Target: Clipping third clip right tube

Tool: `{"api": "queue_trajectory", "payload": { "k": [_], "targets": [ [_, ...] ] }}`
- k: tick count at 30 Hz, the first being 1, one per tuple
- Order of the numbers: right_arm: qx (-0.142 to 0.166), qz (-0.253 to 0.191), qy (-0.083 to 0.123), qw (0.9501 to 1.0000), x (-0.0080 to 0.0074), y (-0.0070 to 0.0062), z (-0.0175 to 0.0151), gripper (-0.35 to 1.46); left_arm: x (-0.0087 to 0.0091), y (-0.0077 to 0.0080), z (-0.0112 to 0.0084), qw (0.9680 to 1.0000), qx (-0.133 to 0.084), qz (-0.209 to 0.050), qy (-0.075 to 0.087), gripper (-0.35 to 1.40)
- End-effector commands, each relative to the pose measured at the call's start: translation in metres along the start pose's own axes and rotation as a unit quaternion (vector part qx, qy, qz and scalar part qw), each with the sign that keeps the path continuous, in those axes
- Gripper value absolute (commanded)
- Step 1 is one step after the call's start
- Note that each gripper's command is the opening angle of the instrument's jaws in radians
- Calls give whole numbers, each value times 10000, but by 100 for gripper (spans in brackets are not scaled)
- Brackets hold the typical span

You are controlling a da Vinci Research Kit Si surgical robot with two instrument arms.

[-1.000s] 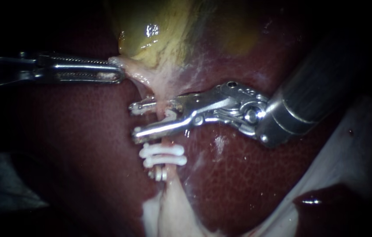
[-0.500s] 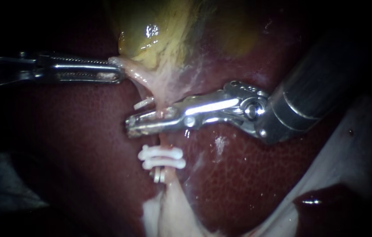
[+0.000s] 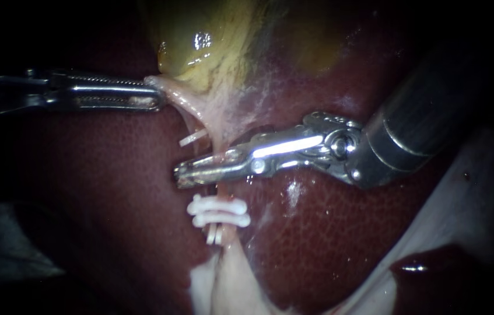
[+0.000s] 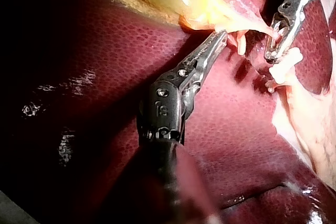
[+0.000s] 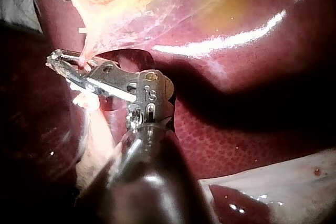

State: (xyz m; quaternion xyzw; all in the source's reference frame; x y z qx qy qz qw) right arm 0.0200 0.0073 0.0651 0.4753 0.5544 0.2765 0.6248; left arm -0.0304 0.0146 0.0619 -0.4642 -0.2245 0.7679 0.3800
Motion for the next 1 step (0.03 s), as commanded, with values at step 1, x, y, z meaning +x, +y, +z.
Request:
{"api": "queue_trajectory", "payload": {
  "k": [1],
  "targets": [
    [0,-3,0,10000,0,0,0,-35,0,0,0,10000,2,-1,1,-35]
  ]
}}
